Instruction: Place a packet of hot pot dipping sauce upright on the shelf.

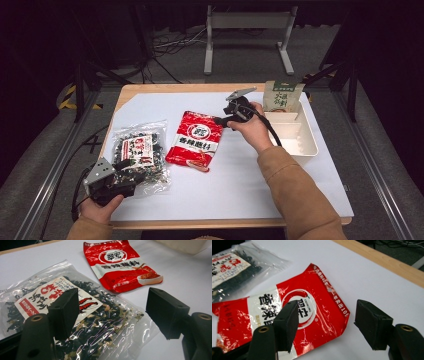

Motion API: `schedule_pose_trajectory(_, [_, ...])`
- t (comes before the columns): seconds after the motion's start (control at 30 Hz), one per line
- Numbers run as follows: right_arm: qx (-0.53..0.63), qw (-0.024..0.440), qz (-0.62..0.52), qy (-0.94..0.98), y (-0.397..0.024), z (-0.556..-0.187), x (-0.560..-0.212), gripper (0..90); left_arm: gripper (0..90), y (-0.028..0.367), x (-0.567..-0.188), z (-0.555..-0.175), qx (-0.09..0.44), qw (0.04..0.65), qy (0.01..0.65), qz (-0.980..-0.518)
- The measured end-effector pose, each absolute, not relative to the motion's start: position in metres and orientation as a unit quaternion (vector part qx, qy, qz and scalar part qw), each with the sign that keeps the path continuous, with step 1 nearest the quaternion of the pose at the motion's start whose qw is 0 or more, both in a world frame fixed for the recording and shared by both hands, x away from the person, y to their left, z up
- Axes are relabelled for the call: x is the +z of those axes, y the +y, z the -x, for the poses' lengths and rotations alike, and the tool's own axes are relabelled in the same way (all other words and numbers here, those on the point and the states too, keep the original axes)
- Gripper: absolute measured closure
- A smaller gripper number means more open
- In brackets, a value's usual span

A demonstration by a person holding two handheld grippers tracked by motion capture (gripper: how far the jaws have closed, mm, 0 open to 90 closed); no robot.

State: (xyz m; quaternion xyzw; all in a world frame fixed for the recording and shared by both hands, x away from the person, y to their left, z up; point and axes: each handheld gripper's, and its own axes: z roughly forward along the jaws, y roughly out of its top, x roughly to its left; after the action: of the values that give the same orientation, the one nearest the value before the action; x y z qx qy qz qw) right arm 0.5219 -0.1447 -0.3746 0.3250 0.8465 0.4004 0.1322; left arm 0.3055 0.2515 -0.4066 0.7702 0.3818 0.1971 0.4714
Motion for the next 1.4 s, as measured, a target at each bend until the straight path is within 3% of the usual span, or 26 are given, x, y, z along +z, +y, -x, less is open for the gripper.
schedule_pose_trajectory(0.23, [0.388, 0.135, -0.337, 0.847, -0.140, -0.529, -0.394, 33.6, 27.5, 0.252, -0.407, -0.306, 0.198, 0.471, 0.380, -0.771])
schedule_pose_trajectory(0.43, [0.381, 0.138, -0.344, 0.847, -0.137, -0.536, -0.404, 25.9, 27.5, 0.252, -0.407, -0.306, 0.196, 0.471, 0.381, -0.771])
schedule_pose_trajectory(0.6, [0.384, 0.117, -0.357, 0.843, -0.135, -0.541, -0.412, 23.5, 27.5, 0.252, -0.407, -0.306, 0.197, 0.471, 0.381, -0.771])
schedule_pose_trajectory(1.23, [0.379, 0.063, -0.387, 0.838, -0.133, -0.551, -0.435, 22.0, 27.5, 0.251, -0.407, -0.307, 0.193, 0.471, 0.377, -0.774])
schedule_pose_trajectory(1.4, [0.384, 0.044, -0.387, 0.837, -0.133, -0.551, -0.434, 30.1, 27.5, 0.251, -0.407, -0.307, 0.193, 0.471, 0.376, -0.774])
